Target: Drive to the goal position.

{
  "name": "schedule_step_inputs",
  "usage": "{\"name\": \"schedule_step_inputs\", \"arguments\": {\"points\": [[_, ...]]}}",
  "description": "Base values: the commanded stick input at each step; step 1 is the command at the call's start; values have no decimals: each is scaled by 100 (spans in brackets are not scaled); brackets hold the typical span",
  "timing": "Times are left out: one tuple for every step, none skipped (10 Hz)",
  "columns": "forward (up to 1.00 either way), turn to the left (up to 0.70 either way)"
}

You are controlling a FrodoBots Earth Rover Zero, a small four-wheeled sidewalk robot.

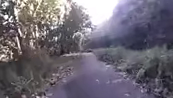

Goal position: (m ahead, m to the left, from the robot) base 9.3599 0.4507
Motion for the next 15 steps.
{"name": "schedule_step_inputs", "arguments": {"points": [[85,0],[85,0],[85,0],[85,0],[85,0],[85,0],[85,0],[85,0],[85,0],[85,0],[85,0],[85,0],[85,0],[85,0],[85,0]]}}
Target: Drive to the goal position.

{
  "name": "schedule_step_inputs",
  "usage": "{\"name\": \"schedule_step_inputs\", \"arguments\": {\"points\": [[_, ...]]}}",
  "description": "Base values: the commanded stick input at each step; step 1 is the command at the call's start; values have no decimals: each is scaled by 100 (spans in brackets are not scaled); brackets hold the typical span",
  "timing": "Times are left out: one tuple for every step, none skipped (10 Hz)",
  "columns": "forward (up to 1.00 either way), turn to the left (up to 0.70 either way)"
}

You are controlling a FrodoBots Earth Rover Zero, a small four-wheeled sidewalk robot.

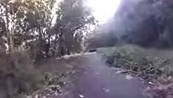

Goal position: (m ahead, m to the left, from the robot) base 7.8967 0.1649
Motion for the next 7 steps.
{"name": "schedule_step_inputs", "arguments": {"points": [[85,0],[85,0],[85,0],[85,0],[85,0],[85,0],[85,0]]}}
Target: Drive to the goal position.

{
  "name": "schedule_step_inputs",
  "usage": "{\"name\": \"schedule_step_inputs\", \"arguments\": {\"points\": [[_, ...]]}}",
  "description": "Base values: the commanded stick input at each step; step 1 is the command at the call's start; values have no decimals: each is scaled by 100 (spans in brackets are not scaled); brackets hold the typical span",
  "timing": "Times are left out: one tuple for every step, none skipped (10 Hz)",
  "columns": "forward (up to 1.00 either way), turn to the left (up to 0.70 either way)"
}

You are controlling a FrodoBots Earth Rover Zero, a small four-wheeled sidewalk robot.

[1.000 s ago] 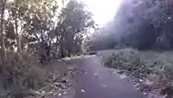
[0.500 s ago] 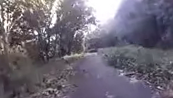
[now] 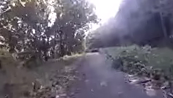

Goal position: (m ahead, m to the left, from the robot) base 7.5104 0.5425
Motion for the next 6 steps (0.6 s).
{"name": "schedule_step_inputs", "arguments": {"points": [[85,0],[85,0],[85,0],[85,0],[85,0],[85,0]]}}
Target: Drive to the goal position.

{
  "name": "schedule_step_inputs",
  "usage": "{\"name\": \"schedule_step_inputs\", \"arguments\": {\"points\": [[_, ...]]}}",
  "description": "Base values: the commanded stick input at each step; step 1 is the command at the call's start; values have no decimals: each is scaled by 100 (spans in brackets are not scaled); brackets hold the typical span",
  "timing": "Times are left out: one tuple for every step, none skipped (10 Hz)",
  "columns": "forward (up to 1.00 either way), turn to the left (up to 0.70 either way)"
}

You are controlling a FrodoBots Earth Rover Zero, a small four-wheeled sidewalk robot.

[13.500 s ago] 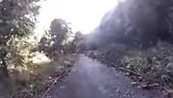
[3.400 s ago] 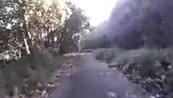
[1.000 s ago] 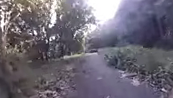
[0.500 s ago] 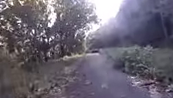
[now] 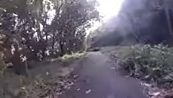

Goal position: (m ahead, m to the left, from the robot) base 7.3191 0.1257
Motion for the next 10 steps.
{"name": "schedule_step_inputs", "arguments": {"points": [[85,-3],[85,-14],[85,-24],[85,-29],[85,-34],[85,-34],[85,-34],[85,-34],[85,-34],[85,-18]]}}
